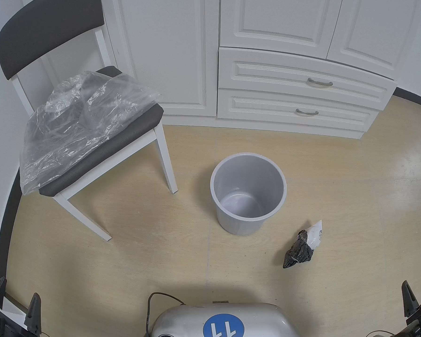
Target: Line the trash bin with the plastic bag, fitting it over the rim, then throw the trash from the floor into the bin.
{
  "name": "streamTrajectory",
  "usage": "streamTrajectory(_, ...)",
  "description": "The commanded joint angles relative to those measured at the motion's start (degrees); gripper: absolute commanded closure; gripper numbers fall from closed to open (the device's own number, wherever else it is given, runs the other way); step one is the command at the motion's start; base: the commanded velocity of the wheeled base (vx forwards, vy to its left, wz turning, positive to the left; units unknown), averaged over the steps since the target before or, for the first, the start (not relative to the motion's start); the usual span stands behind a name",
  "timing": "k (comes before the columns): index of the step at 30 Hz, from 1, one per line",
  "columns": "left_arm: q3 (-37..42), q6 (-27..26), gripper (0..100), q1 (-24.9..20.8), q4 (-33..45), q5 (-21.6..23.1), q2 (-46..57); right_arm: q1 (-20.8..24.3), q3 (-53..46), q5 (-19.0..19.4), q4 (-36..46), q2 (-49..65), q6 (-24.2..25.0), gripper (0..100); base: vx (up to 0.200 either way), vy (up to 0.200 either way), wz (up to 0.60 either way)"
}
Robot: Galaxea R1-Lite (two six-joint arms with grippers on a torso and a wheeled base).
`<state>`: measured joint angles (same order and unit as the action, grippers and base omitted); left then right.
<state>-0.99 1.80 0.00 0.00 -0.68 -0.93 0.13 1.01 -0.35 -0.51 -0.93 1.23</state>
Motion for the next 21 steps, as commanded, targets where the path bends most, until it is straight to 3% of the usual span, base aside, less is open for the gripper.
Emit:
streamTrajectory(1, 0.99, 0.04, 0, 0.00, 0.00, -0.02, 0.93, 0.04, -0.84, 0.00, -0.02, 0.93, 0.00, 0, 0.000, 0.000, 0.00)
streamTrajectory(21, 0.90, 0.13, 0, 0.00, 0.00, -0.02, 0.93, 0.04, -0.84, -0.17, -0.02, 0.93, -0.18, 0, 0.000, 0.000, 0.00)
